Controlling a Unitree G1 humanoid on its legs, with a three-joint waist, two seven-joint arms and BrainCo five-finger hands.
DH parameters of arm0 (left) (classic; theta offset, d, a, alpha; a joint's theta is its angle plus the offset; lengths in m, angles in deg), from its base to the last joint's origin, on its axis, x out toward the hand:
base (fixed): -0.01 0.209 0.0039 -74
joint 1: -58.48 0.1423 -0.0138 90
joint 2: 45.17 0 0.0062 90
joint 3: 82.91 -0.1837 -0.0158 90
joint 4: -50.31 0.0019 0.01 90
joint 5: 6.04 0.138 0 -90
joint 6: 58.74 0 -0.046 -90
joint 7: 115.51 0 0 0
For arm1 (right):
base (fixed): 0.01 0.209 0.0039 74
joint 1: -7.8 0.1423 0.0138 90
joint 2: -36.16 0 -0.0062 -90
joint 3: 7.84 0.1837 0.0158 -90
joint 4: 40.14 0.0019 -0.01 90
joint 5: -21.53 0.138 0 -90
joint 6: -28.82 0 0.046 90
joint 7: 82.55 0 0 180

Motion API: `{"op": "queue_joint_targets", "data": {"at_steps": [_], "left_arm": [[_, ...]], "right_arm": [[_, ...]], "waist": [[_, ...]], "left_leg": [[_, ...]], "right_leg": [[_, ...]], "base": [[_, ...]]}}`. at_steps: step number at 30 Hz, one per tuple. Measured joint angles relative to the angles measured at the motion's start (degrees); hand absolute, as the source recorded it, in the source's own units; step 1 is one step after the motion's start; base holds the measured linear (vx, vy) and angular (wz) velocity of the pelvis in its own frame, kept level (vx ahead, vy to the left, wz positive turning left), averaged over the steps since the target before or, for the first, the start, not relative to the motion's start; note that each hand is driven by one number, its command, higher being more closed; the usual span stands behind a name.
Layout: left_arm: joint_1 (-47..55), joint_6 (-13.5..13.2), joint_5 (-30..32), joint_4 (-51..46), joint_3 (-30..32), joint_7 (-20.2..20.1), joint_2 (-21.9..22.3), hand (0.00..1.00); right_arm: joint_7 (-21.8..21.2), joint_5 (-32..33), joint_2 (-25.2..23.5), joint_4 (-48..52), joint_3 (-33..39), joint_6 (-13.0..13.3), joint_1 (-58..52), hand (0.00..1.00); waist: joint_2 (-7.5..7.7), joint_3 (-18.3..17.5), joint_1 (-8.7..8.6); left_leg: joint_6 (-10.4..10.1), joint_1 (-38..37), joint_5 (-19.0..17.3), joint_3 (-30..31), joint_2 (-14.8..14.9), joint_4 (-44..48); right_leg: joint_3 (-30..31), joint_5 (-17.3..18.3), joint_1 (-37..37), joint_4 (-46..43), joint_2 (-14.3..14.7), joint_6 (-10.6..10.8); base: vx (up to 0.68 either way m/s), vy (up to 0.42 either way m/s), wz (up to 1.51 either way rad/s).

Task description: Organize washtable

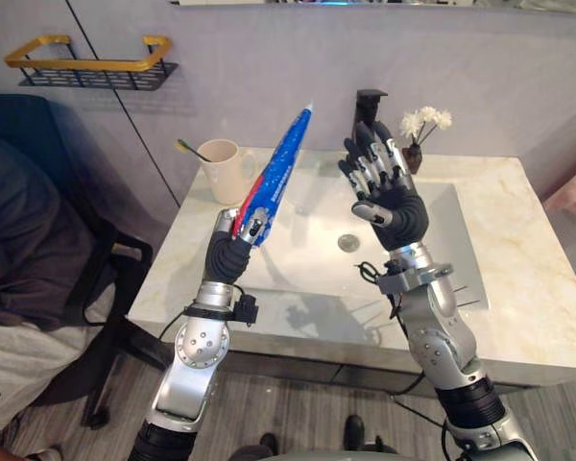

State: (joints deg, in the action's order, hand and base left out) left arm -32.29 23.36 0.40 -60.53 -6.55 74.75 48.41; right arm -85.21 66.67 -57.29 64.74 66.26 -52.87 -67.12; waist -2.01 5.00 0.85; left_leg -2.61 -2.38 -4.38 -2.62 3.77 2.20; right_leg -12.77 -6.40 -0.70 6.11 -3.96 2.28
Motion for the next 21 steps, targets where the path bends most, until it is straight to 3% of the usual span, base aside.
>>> {"op": "queue_joint_targets", "data": {"at_steps": [19,20,21], "left_arm": [[-5.81,0.24,5.84,2.15,-11.07,0.16,-1.14,1.0],[-6.26,0.24,5.83,3.66,-11.28,-0.02,-0.73,1.0],[-6.44,0.24,5.78,4.18,-11.66,-0.04,-0.7,1.0]], "right_arm": [[2.05,10.49,-3.22,-6.93,-7.22,-0.11,5.4,0.0],[2.73,10.79,-3.27,-7.14,-7.24,-0.11,5.92,1.0],[2.92,10.92,-3.3,-7.26,-7.24,-0.11,6.13,1.0]], "waist": [[0.37,-0.32,0.05],[0.43,-0.36,0.15],[0.45,-0.38,0.2]], "left_leg": [[-0.78,1.17,0.96,0.06,0.08,-0.2],[-0.78,1.17,0.97,0.09,0.09,-0.19],[-0.77,1.18,0.97,0.1,0.09,-0.2]], "right_leg": [[-0.68,-0.44,1.08,0.0,0.29,-0.29],[-0.7,-0.45,1.07,0.0,0.31,-0.3],[-0.71,-0.46,1.07,0.0,0.31,-0.31]], "base": [[-0.02,-0.001,0.01],[0.0,0.0,0.0],[0.0,0.0,0.0]]}}
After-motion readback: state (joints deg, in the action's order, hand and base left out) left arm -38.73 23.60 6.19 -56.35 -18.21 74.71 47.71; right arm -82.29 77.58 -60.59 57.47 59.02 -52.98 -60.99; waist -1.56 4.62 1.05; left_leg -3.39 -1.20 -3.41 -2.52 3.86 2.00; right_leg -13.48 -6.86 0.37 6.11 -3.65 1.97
